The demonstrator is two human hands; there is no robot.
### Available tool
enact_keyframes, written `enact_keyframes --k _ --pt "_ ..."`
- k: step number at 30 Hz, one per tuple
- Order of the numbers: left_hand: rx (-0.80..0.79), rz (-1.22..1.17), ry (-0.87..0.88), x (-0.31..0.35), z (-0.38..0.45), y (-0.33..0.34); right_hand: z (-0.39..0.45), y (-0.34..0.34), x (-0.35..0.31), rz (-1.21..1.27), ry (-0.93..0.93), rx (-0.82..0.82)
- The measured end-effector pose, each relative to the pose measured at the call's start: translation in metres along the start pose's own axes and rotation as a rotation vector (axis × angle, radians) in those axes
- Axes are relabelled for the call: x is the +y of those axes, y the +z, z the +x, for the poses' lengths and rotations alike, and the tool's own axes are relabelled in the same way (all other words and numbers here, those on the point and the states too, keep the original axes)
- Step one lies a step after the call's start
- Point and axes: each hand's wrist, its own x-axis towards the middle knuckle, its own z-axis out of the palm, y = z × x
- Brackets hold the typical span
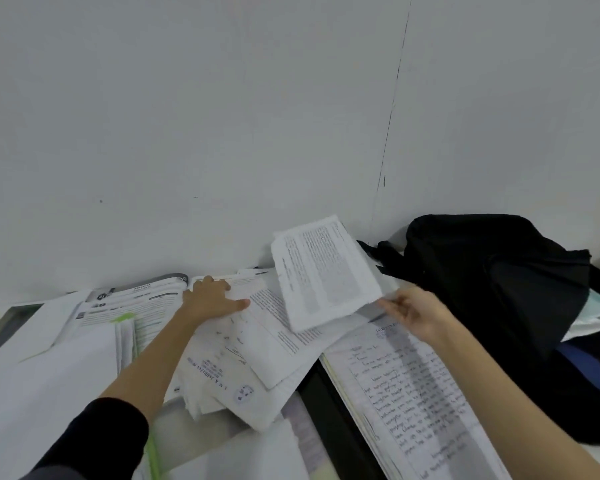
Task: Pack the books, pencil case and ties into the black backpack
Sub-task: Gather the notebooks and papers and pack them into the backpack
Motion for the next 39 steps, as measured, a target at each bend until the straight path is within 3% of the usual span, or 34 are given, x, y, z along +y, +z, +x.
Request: enact_keyframes --k 2,8,13,18,20,26,29,33,36,39 --pt "-0.020 -0.001 0.008 -0.003 -0.002 -0.003 -0.009 0.008 0.013 -0.161 -0.004 -0.070" --pt "-0.080 -0.325 -0.001 -0.008 -0.015 -0.011 -0.022 0.017 0.019 -0.500 -0.149 -0.218" --pt "-0.063 -0.448 -0.009 -0.007 -0.020 -0.012 -0.025 0.012 0.016 -0.696 -0.185 -0.233" --pt "-0.066 -0.396 0.022 -0.001 -0.022 -0.015 -0.012 0.001 0.007 -0.419 -0.282 0.026" --pt "-0.065 -0.378 0.023 -0.001 -0.021 -0.013 -0.009 0.002 0.010 -0.416 -0.249 0.050" --pt "-0.103 -0.374 -0.005 0.005 -0.025 -0.007 -0.004 0.026 0.041 -0.646 -0.275 0.113" --pt "-0.194 -0.405 -0.046 0.012 -0.037 -0.012 -0.012 0.026 0.046 -0.853 -0.348 0.306" --pt "-0.227 -0.527 0.044 0.021 -0.049 -0.003 -0.017 0.014 0.061 -0.937 -0.301 0.351" --pt "-0.266 -0.850 0.052 0.025 -0.059 -0.001 -0.018 0.009 0.063 -0.823 -0.299 0.284" --pt "-0.539 -1.100 0.098 0.019 -0.068 -0.004 -0.021 0.002 0.055 -0.279 -0.127 0.149"
